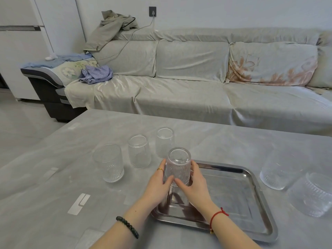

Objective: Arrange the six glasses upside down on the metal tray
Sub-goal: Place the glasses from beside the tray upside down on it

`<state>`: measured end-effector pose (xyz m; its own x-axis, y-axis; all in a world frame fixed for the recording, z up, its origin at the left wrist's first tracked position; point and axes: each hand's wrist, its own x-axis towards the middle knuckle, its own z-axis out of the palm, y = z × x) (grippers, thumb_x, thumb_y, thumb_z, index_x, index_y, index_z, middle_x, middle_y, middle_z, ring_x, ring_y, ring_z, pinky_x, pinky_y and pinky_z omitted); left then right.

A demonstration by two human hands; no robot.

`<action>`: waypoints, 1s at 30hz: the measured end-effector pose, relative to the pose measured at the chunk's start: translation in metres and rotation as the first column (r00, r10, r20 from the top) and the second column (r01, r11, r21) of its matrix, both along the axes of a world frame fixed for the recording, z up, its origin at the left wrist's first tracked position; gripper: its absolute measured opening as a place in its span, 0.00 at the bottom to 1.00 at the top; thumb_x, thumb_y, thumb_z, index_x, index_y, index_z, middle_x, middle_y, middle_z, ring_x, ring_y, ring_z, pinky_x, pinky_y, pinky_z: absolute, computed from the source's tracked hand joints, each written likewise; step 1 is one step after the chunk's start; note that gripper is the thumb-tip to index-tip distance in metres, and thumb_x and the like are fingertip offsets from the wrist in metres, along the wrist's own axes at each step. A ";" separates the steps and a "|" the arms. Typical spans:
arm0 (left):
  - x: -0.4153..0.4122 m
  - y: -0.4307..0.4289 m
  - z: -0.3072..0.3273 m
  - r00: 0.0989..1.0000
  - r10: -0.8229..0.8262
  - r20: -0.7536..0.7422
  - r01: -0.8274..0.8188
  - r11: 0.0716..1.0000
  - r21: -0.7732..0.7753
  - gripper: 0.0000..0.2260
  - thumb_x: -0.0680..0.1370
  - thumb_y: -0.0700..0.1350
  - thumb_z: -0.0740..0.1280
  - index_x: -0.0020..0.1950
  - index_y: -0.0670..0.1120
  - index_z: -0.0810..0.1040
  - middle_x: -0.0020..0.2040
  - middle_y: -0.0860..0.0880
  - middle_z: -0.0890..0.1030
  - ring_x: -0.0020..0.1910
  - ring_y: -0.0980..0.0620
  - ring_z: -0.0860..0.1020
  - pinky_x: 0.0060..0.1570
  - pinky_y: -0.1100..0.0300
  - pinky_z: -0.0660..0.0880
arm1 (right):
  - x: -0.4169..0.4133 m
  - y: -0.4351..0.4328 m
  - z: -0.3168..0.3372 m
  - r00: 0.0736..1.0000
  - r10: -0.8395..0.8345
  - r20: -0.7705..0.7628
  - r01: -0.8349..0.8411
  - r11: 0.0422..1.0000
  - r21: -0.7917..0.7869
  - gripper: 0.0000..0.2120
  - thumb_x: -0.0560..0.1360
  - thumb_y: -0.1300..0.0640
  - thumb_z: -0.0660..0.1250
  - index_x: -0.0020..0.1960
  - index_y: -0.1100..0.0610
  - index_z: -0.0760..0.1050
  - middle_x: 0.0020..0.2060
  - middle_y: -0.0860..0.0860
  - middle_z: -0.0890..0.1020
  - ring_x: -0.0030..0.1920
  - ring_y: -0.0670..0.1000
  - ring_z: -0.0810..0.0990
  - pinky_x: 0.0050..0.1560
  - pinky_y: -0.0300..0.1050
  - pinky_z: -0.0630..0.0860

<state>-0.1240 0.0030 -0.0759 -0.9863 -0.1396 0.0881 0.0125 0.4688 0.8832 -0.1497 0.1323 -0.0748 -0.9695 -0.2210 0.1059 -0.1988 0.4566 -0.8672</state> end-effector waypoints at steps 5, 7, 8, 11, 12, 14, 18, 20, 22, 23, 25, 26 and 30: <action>-0.002 0.002 -0.004 0.999 -0.009 0.053 0.006 0.999 0.050 0.25 0.78 0.41 0.59 0.73 0.51 0.55 0.64 0.60 0.66 0.62 0.63 0.65 0.52 0.82 0.59 | -0.001 -0.002 -0.004 1.000 -0.018 -0.002 0.018 1.000 -0.002 0.36 0.67 0.53 0.72 0.69 0.54 0.59 0.66 0.52 0.72 0.64 0.52 0.72 0.65 0.56 0.71; -0.005 0.002 -0.006 0.998 -0.017 0.066 0.011 0.996 0.084 0.25 0.78 0.42 0.58 0.73 0.51 0.55 0.68 0.56 0.68 0.67 0.60 0.66 0.62 0.71 0.61 | -0.002 -0.003 -0.004 1.000 -0.028 0.002 0.028 1.000 -0.006 0.35 0.67 0.53 0.72 0.69 0.53 0.59 0.65 0.52 0.73 0.63 0.51 0.72 0.64 0.55 0.72; -0.005 0.002 -0.006 0.997 -0.022 0.071 0.015 0.996 0.092 0.25 0.78 0.43 0.58 0.73 0.52 0.54 0.69 0.56 0.67 0.68 0.59 0.65 0.65 0.67 0.61 | -0.001 -0.004 -0.004 1.000 -0.031 0.004 0.031 1.000 -0.005 0.34 0.67 0.53 0.72 0.68 0.53 0.60 0.64 0.51 0.74 0.63 0.51 0.73 0.63 0.54 0.72; -0.003 0.002 -0.005 0.996 -0.010 0.090 0.004 0.997 0.072 0.26 0.78 0.47 0.59 0.74 0.51 0.52 0.72 0.55 0.63 0.69 0.60 0.61 0.64 0.69 0.57 | -0.001 -0.003 -0.003 0.999 -0.030 0.023 0.030 1.000 0.001 0.32 0.68 0.53 0.71 0.67 0.53 0.60 0.64 0.52 0.74 0.62 0.51 0.73 0.63 0.53 0.72; 0.000 0.001 -0.004 0.996 -0.007 0.086 0.001 0.998 0.069 0.27 0.78 0.47 0.59 0.74 0.49 0.51 0.73 0.54 0.62 0.69 0.61 0.60 0.62 0.72 0.56 | 0.000 -0.003 -0.003 0.999 -0.031 0.031 0.031 0.999 0.019 0.33 0.68 0.53 0.71 0.68 0.54 0.60 0.65 0.53 0.73 0.64 0.52 0.72 0.65 0.53 0.70; 0.008 -0.004 -0.003 0.998 0.014 0.067 -0.020 0.995 0.095 0.27 0.78 0.47 0.59 0.74 0.47 0.52 0.73 0.52 0.62 0.69 0.62 0.59 0.60 0.75 0.54 | 0.005 -0.004 -0.002 0.997 -0.075 -0.001 0.075 0.996 0.055 0.34 0.69 0.54 0.70 0.70 0.58 0.58 0.67 0.54 0.69 0.66 0.53 0.68 0.68 0.48 0.65; 0.039 -0.028 -0.007 0.949 0.315 -0.015 -0.305 0.928 0.215 0.19 0.77 0.46 0.61 0.68 0.48 0.65 0.66 0.50 0.73 0.63 0.55 0.70 0.58 0.67 0.63 | 0.034 -0.020 0.004 0.946 -0.205 -0.251 0.191 0.978 -0.080 0.23 0.70 0.64 0.68 0.62 0.56 0.65 0.53 0.52 0.72 0.51 0.46 0.72 0.57 0.42 0.70; 0.057 -0.042 -0.008 0.867 0.490 -0.087 -0.456 0.852 0.258 0.12 0.76 0.45 0.63 0.59 0.54 0.70 0.54 0.53 0.78 0.56 0.52 0.75 0.47 0.68 0.66 | 0.049 -0.035 0.005 0.937 -0.101 -0.333 0.069 0.992 -0.107 0.21 0.69 0.67 0.66 0.55 0.48 0.67 0.45 0.46 0.71 0.46 0.42 0.72 0.51 0.36 0.70; 0.070 -0.057 -0.005 0.798 0.591 -0.123 -0.541 0.791 0.287 0.11 0.74 0.44 0.66 0.54 0.55 0.69 0.49 0.55 0.77 0.54 0.50 0.75 0.45 0.65 0.66 | 0.060 -0.054 0.006 0.952 0.048 -0.304 -0.076 0.994 -0.080 0.23 0.68 0.67 0.66 0.51 0.42 0.65 0.41 0.44 0.71 0.43 0.40 0.71 0.47 0.31 0.67; 0.075 -0.066 -0.003 0.767 0.629 -0.126 -0.576 0.762 0.295 0.12 0.73 0.44 0.67 0.54 0.54 0.69 0.50 0.55 0.76 0.54 0.49 0.75 0.47 0.63 0.65 | 0.063 -0.064 0.006 0.957 0.119 -0.266 -0.142 0.988 -0.068 0.23 0.68 0.66 0.66 0.52 0.42 0.65 0.41 0.46 0.71 0.41 0.41 0.71 0.46 0.30 0.67; 0.078 -0.082 0.003 0.719 0.684 -0.119 -0.636 0.718 0.284 0.18 0.72 0.44 0.70 0.58 0.51 0.68 0.55 0.52 0.74 0.55 0.51 0.72 0.52 0.62 0.64 | 0.066 -0.082 0.006 0.958 0.223 -0.181 -0.237 0.970 -0.056 0.21 0.68 0.63 0.67 0.58 0.49 0.67 0.45 0.50 0.73 0.42 0.42 0.70 0.46 0.27 0.67; 0.078 -0.091 0.006 0.708 0.698 -0.110 -0.655 0.707 0.265 0.23 0.71 0.45 0.71 0.62 0.49 0.66 0.59 0.50 0.72 0.57 0.52 0.71 0.54 0.61 0.64 | 0.067 -0.091 0.007 0.955 0.266 -0.133 -0.275 0.960 -0.052 0.23 0.69 0.62 0.68 0.61 0.51 0.66 0.49 0.50 0.73 0.44 0.42 0.71 0.47 0.26 0.66; 0.069 -0.120 0.018 0.778 0.626 -0.044 -0.607 0.768 0.203 0.40 0.67 0.45 0.75 0.72 0.44 0.56 0.72 0.46 0.63 0.70 0.48 0.63 0.69 0.55 0.61 | 0.060 -0.122 0.011 0.941 0.333 0.058 -0.329 0.942 -0.067 0.33 0.69 0.57 0.70 0.68 0.51 0.58 0.61 0.52 0.70 0.56 0.48 0.70 0.57 0.35 0.66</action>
<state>-0.0550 -0.1171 -0.0583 -0.6686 -0.7367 0.1015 -0.1322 0.2521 0.9586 -0.0896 0.0101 -0.0643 -0.8478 -0.5264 0.0644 -0.2710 0.3256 -0.9058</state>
